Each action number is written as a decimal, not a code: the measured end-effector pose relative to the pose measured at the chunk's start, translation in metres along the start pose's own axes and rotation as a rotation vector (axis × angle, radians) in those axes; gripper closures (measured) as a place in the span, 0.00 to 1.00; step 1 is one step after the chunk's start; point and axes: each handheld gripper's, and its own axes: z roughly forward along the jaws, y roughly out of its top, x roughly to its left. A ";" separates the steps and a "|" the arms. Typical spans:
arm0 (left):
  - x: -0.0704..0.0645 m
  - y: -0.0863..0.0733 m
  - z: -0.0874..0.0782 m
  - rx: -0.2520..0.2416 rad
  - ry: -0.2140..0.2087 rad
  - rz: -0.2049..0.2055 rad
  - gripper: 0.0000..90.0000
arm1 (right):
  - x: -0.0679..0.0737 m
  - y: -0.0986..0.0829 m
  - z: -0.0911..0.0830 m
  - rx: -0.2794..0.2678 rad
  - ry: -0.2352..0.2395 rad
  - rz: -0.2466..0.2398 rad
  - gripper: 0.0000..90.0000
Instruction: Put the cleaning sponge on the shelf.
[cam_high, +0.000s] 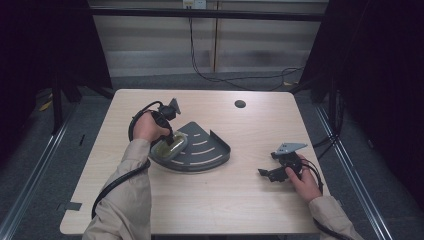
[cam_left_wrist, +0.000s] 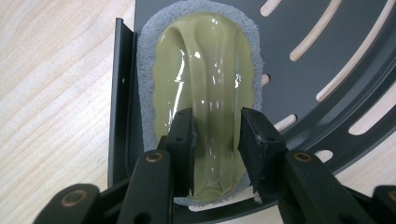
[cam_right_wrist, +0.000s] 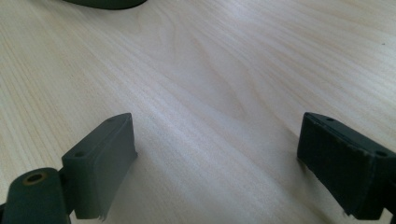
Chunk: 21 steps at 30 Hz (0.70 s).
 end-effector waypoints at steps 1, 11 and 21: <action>0.000 0.000 0.000 0.000 -0.003 -0.003 0.73 | 0.000 0.000 0.000 0.000 0.000 0.000 0.12; -0.001 0.000 -0.001 0.001 0.003 -0.022 0.59 | 0.000 0.000 0.000 0.000 0.000 -0.001 0.12; -0.001 -0.003 -0.007 -0.023 0.015 -0.051 0.46 | 0.000 0.000 0.000 0.000 0.000 -0.001 0.12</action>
